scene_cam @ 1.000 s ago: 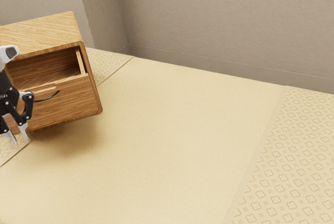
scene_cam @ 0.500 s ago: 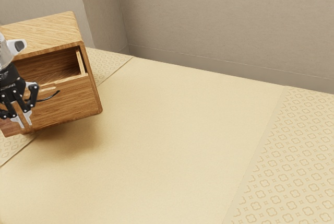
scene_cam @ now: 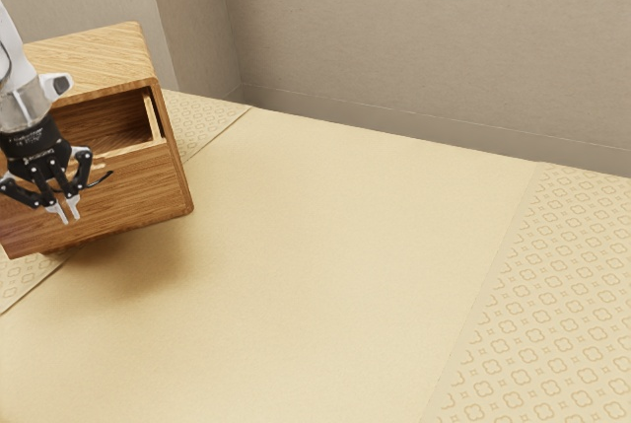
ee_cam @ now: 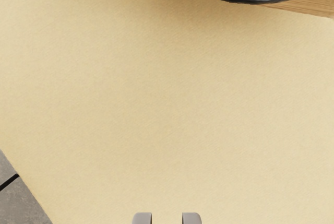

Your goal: Push the drawer handle with one arm to close the drawer

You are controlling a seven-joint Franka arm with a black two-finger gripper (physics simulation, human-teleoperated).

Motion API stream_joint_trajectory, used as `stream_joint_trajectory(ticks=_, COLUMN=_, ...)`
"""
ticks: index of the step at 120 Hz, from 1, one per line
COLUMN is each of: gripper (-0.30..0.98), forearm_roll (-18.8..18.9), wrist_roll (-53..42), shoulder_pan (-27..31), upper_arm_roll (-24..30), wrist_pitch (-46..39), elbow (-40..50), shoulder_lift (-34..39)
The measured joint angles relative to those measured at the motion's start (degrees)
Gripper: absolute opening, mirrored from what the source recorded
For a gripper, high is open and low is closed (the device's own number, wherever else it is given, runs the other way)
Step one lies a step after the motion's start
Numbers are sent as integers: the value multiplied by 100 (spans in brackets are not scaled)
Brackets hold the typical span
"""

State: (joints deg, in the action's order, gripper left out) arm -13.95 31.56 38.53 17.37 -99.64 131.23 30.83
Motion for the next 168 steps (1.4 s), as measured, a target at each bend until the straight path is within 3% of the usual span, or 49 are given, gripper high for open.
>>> stream_joint_trajectory(ticks=56, gripper=-4, forearm_roll=478, wrist_roll=54, shoulder_pan=-3, upper_arm_roll=-14, wrist_pitch=-1016, elbow=-181, shoulder_lift=-795)
stream_joint_trajectory(ticks=88, gripper=-5, forearm_roll=556, wrist_roll=45, shoulder_pan=-4, upper_arm_roll=-49, wrist_pitch=-1556, elbow=-413, shoulder_lift=-1116)
stream_joint_trajectory(ticks=168, gripper=-5, forearm_roll=1121, wrist_roll=-129, shoulder_pan=4, upper_arm_roll=-425, wrist_pitch=-1810, elbow=-1886, shoulder_lift=-2730)
